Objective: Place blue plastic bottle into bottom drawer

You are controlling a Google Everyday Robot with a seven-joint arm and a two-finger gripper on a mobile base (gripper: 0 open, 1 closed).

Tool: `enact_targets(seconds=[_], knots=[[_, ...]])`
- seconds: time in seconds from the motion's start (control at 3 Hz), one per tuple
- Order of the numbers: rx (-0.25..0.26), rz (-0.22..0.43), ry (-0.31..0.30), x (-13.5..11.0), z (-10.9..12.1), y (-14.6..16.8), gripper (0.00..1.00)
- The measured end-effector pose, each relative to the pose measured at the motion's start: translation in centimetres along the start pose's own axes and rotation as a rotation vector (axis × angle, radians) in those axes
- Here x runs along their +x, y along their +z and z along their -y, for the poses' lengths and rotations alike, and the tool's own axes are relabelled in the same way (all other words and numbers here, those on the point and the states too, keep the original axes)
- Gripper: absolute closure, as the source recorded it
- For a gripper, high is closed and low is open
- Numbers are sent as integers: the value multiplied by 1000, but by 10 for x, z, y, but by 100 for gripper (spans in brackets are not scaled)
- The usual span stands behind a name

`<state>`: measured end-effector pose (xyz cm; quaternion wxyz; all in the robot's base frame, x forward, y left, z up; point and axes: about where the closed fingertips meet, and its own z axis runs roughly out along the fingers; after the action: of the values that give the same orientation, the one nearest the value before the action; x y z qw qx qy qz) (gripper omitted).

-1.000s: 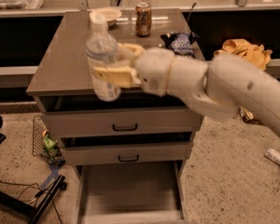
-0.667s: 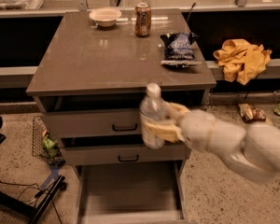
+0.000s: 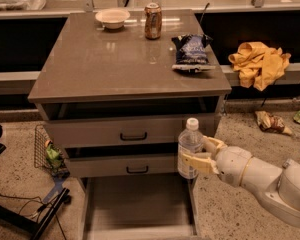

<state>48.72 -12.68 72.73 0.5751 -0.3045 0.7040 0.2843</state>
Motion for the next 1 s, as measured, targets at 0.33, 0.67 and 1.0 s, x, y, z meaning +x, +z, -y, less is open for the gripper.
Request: enact_targets(seconds=[0.33, 0.67, 1.0], knots=[[-33, 8, -50, 7, 5, 16, 100], [-86, 59, -78, 50, 10, 28, 100], [-168, 163, -115, 128, -3, 46, 100]])
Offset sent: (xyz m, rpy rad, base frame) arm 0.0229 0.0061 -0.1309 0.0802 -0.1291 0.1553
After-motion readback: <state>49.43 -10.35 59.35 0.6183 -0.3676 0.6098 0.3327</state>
